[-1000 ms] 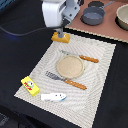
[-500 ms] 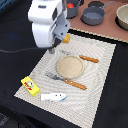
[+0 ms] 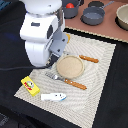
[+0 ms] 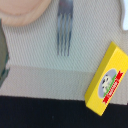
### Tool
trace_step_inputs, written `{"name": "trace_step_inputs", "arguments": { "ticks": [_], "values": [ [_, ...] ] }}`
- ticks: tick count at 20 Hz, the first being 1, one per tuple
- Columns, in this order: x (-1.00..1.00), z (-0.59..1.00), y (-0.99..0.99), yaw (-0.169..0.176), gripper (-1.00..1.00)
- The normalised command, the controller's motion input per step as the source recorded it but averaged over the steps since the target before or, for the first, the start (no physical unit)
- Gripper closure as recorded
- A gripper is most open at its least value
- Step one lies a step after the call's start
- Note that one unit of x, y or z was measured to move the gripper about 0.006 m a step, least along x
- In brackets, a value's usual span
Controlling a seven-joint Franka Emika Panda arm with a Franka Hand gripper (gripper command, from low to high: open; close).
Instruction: Interact with the objects in diverse but meaningful ways.
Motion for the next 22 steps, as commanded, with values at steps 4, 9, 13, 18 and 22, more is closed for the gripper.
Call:
{"name": "trace_step_inputs", "arguments": {
  "ticks": [4,9,13,18,22],
  "values": [
    [0.54,-0.14,-0.74,0.039,-1.00],
    [0.32,-0.21,-0.63,0.096,-1.00],
    [0.33,-0.02,-0.65,0.108,-1.00],
    [0.50,0.03,-0.53,0.027,-1.00],
    [0.86,0.12,-0.33,-0.024,-1.00]
  ]
}}
